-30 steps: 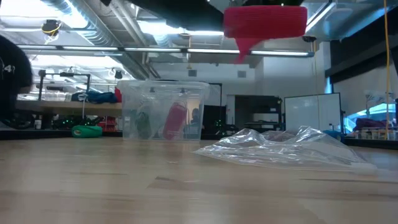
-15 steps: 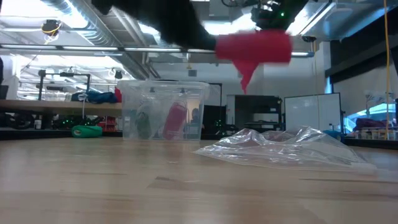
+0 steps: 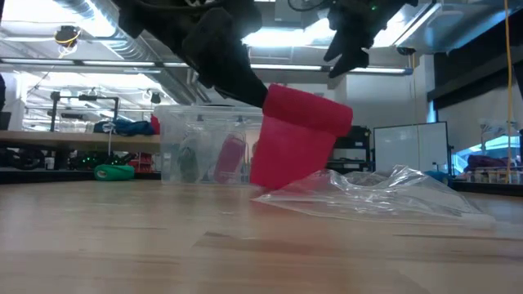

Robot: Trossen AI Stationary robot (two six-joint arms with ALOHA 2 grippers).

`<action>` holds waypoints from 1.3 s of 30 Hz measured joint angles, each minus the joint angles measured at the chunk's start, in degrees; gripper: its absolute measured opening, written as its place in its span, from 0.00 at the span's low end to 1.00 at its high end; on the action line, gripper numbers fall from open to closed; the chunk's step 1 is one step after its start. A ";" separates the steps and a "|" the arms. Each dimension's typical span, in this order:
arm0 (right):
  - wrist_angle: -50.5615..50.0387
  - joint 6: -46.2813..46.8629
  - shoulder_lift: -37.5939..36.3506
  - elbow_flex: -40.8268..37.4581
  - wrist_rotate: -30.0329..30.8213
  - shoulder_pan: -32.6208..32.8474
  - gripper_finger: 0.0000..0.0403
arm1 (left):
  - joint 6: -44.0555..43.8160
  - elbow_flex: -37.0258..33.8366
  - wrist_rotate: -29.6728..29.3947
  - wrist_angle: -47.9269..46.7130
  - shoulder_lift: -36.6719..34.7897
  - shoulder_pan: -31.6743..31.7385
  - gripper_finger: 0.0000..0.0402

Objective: Roll bandage
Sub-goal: Roll the red bandage

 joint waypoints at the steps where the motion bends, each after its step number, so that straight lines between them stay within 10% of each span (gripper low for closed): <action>1: -1.55 -0.19 -0.69 0.47 0.21 0.20 0.79 | 0.00 0.02 0.31 0.44 0.00 -0.02 0.03; 10: -3.68 -4.23 -13.22 -4.33 1.52 3.22 0.79 | 4.13 5.06 3.36 -5.54 -7.56 0.39 0.03; 19: 33.67 -4.62 -27.58 -30.27 1.52 10.17 0.79 | 19.85 5.60 -4.36 1.24 -18.53 4.94 0.03; 26: 57.44 -1.88 -24.64 -41.34 0.70 10.79 0.79 | 20.20 5.57 -4.36 2.09 -20.52 9.87 0.03; 39: 67.19 -5.13 -11.22 -41.62 -5.11 11.65 0.71 | 24.52 5.52 -0.89 4.13 -20.33 10.43 0.03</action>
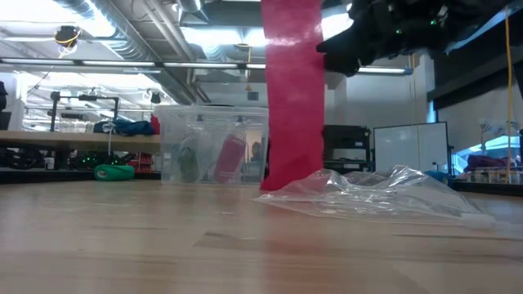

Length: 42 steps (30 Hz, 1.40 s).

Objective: Roll bandage
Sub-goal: Roll the red bandage

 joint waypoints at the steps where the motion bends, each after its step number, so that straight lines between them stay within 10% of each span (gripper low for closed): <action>1: 0.95 -0.32 0.77 0.00 -0.20 0.32 0.68 | 0.00 0.00 -0.01 0.88 0.00 0.00 0.03; 21: 7.07 -2.54 5.86 0.00 -6.98 0.67 0.04 | 0.99 -0.01 -0.18 6.53 -0.09 0.22 0.03; 42: -1.50 -1.82 -3.66 0.09 -3.72 10.18 0.01 | 9.68 0.00 -14.44 8.02 -7.94 5.93 0.03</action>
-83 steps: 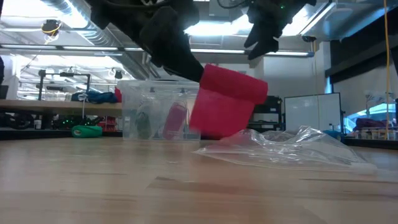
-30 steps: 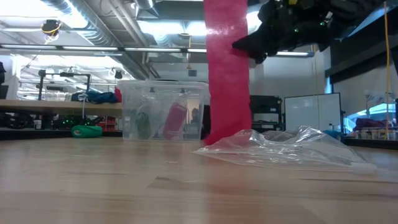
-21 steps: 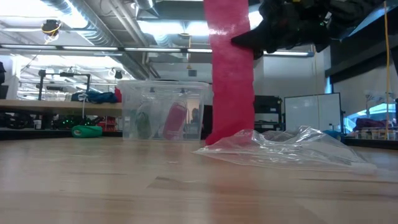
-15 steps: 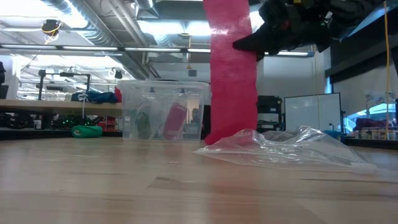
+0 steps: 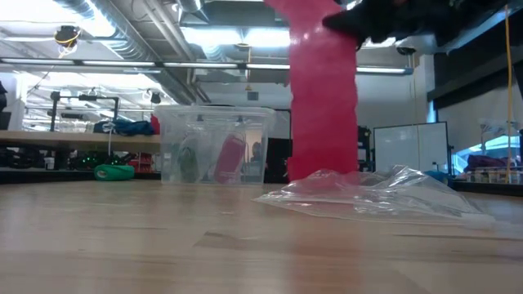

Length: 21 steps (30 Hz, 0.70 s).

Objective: Roll bandage
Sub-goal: Roll the red bandage

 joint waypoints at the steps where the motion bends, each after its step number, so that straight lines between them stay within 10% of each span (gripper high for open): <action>1: 0.01 0.55 -0.40 0.00 0.03 0.79 0.01 | 0.71 0.00 -1.22 0.04 0.07 0.61 0.03; 21: -9.43 4.01 -2.54 13.73 10.17 18.40 0.01 | -0.62 -0.04 -2.75 0.62 10.15 3.59 0.03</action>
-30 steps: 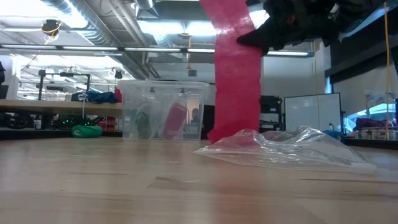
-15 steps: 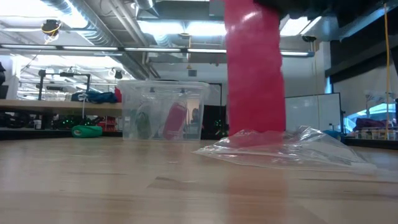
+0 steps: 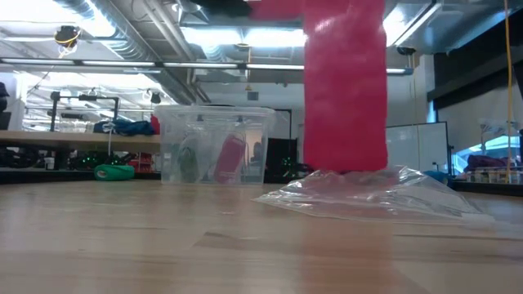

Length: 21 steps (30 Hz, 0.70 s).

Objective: Roll bandage
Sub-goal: Roll the red bandage

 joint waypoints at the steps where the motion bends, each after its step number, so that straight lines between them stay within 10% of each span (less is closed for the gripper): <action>1: -0.04 0.08 0.00 0.57 1.08 0.63 0.01 | -0.29 0.00 -0.01 0.06 0.77 -0.25 0.03; 21: 0.49 2.73 0.85 12.63 16.27 3.83 0.01 | 4.70 0.11 -0.27 -1.86 12.76 -12.61 0.03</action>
